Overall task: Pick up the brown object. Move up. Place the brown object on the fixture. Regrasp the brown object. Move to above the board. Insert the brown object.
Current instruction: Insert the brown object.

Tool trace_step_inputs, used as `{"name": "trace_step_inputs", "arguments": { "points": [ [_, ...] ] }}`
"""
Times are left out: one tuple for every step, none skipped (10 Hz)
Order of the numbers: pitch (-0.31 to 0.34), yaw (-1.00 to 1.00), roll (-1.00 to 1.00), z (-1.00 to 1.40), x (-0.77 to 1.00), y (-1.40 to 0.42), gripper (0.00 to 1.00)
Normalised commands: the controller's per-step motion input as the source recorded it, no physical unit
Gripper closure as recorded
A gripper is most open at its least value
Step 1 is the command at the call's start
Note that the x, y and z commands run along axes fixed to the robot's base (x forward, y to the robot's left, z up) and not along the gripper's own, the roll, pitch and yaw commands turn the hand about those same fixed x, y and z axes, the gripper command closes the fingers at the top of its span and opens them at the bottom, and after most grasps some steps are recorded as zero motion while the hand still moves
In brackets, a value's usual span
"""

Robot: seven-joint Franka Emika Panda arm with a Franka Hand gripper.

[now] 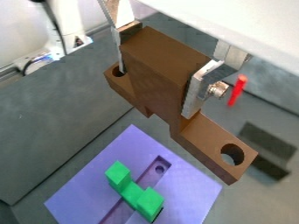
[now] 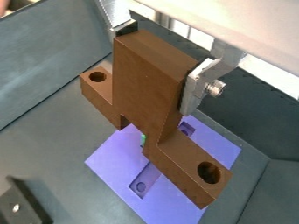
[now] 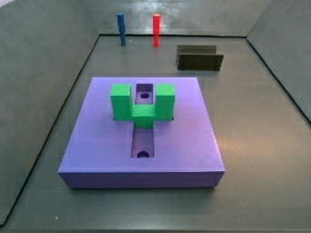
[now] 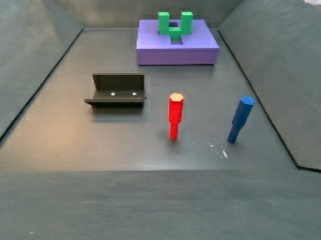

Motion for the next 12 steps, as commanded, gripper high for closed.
{"name": "trace_step_inputs", "arguments": {
  "points": [
    [-0.04,-0.51,-0.5,0.06,0.0,-0.08,1.0],
    [-0.046,-0.56,-0.5,0.16,0.0,-0.1,1.0],
    [-0.019,-0.57,-0.5,0.12,0.0,-0.1,1.0],
    [-0.006,-0.57,-0.5,0.11,0.0,-0.1,1.0],
    [-0.041,-0.57,-0.48,0.0,0.0,-0.07,1.0],
    [-0.094,-0.61,-0.39,-0.11,0.0,-0.09,1.0],
    [-0.159,-0.73,-0.27,-0.25,-0.08,-0.15,1.0],
    [-0.236,-0.82,-0.12,-0.48,-0.13,-0.22,1.0],
    [-0.243,-0.86,-0.03,-0.57,-0.11,-0.28,1.0],
    [-0.209,-0.88,0.0,-0.6,-0.05,-0.29,1.0],
    [-0.124,-0.93,0.0,-0.54,-0.03,-0.23,1.0],
    [-0.036,-0.97,0.0,-0.5,0.0,-0.14,1.0]
  ]
}}
